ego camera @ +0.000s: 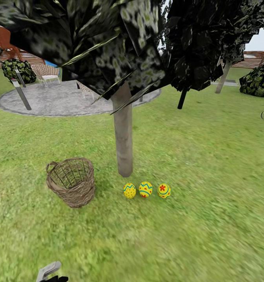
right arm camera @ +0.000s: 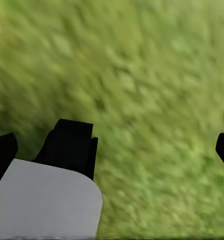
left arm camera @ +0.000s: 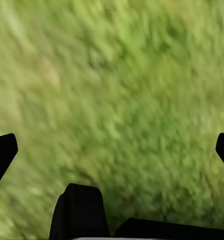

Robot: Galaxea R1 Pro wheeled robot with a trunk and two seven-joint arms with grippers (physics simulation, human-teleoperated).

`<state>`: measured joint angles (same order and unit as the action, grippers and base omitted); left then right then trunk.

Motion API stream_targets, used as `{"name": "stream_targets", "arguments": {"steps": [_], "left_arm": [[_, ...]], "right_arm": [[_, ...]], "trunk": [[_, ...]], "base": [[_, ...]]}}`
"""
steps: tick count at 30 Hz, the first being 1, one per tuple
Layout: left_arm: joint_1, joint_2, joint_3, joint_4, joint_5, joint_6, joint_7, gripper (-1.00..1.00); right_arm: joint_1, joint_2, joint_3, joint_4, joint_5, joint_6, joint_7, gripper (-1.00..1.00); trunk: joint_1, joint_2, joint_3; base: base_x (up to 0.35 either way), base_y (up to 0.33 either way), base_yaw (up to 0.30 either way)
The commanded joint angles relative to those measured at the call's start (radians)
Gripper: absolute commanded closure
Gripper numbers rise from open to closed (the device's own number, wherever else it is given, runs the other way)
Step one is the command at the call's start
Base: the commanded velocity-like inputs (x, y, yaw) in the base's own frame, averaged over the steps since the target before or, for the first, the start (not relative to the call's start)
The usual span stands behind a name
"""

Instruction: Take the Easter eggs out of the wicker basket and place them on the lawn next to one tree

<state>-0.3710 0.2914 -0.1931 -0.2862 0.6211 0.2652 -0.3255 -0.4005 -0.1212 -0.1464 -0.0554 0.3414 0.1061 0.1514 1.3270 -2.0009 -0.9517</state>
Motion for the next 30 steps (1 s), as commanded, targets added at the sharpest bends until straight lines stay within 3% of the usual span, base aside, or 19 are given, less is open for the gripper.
{"name": "stream_targets", "arguments": {"steps": [1, 6, 9, 13, 20, 23, 24, 27, 30], "left_arm": [[0.0, 0.0, -0.01, 0.0, 0.007, -0.001, -0.001, -1.0], [0.0, -0.007, -0.026, 0.003, 0.007, -0.009, -0.001, -1.0], [0.0, -0.032, -0.114, 0.006, 0.008, -0.017, -0.001, -1.0], [0.0, -0.036, -0.174, 0.007, 0.009, -0.023, -0.002, -1.0], [0.004, -0.039, -0.183, 0.018, 0.009, -0.026, -0.003, -1.0], [0.007, -0.081, -0.199, 0.081, 0.006, -0.042, -0.003, -1.0], [0.007, -0.089, -0.212, 0.089, 0.006, -0.057, -0.002, -1.0], [0.007, -0.101, -0.293, 0.104, 0.007, -0.107, 0.001, -1.0], [0.007, -0.105, -0.33, 0.107, 0.009, -0.116, 0.003, -1.0]], "right_arm": [[0.0, 0.0, -0.009, 0.0, 0.009, 0.006, 0.005, -1.0], [0.0, 0.0, -0.009, 0.003, 0.009, 0.006, 0.005, -1.0], [0.0, 0.0, -0.009, 0.005, 0.013, 0.006, 0.005, -1.0], [0.0, -0.001, -0.01, 0.012, 0.009, 0.006, 0.005, -1.0], [0.002, -0.001, -0.01, 0.047, 0.008, 0.006, 0.005, -1.0], [0.002, -0.002, -0.01, 0.049, 0.008, 0.006, 0.005, -1.0], [0.002, -0.002, -0.01, 0.049, 0.009, 0.006, 0.005, -1.0], [0.002, -0.002, -0.01, 0.049, 0.006, 0.006, 0.005, -1.0], [0.002, -0.002, -0.01, 0.05, 0.002, 0.006, 0.005, -1.0]], "trunk": [[-0.004, 0.007, 0.002], [-0.023, 0.042, 0.018], [-0.035, 0.063, 0.028], [-0.05, 0.091, 0.04], [-0.077, 0.14, 0.062], [-0.088, 0.161, 0.071], [-0.092, 0.168, 0.075], [-0.104, 0.189, 0.084], [-0.115, 0.21, 0.093]], "base": [[0.0, 0.0, 0.0], [0.0, 0.0, 0.0], [0.0, 0.0, 0.0], [0.0, 0.0, 0.0], [0.0, 0.0, 0.0], [0.0, 0.0, 0.0], [0.0, 0.0, 0.0], [0.0, 0.0, 0.0], [0.0, 0.0, 0.0]]}}
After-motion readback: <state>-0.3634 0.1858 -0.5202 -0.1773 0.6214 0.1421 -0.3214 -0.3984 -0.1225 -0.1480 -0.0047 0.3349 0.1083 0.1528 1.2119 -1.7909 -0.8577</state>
